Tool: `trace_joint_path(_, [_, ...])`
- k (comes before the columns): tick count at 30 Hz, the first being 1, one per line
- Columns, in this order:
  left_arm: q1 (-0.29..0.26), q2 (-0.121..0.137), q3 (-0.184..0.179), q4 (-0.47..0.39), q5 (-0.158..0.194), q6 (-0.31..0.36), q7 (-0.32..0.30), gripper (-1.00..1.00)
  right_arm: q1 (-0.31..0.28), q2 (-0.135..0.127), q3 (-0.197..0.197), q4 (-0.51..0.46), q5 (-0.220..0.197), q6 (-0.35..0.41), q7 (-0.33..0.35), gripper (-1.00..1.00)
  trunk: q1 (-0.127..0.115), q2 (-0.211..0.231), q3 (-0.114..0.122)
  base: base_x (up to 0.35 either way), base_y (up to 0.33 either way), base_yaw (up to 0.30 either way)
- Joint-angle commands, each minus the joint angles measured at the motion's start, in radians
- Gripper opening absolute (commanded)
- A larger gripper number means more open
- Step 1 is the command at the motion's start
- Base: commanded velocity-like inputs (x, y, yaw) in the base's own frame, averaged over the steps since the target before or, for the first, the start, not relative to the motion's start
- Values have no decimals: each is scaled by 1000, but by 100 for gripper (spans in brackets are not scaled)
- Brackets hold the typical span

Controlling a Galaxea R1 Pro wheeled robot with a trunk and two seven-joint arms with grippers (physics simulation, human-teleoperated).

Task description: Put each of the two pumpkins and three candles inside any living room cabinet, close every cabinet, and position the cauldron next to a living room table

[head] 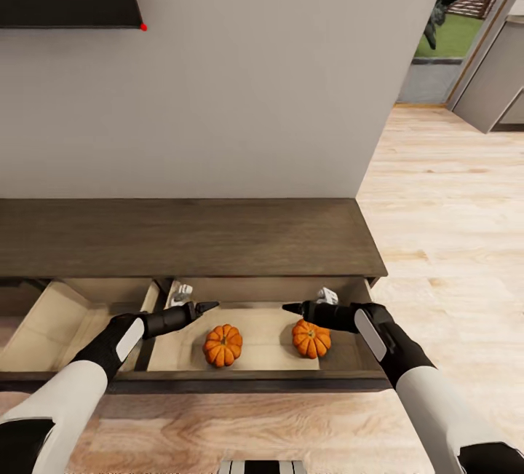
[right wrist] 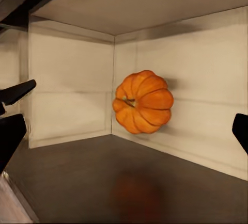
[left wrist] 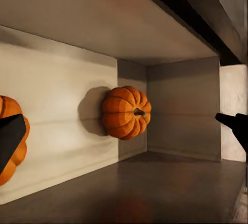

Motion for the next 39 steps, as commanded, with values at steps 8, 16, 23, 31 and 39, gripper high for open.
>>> trace_joint_path(8, [0,9,-36,-30,0,2,-86,100,0,-63,0,-22,-3,4,126,100,-31,56,25,-10,5,0])
trace_joint_path(16, [0,8,-40,-32,-1,2,-119,100,0,-74,0,-26,-3,4,140,100,-61,112,50,-10,0,0])
trace_joint_path(23, [0,7,-115,-33,0,8,-167,100,1,-87,-1,-25,-4,43,175,100,-88,161,72,-253,0,0])
trace_joint_path(31, [0,10,-124,-72,-1,82,-169,100,1,-88,-3,-73,1,178,178,100,-119,217,97,-331,0,0])
trace_joint_path(39, [3,76,-126,-112,-2,83,-406,100,14,-136,-2,-209,9,177,429,100,-138,252,113,-140,0,0])
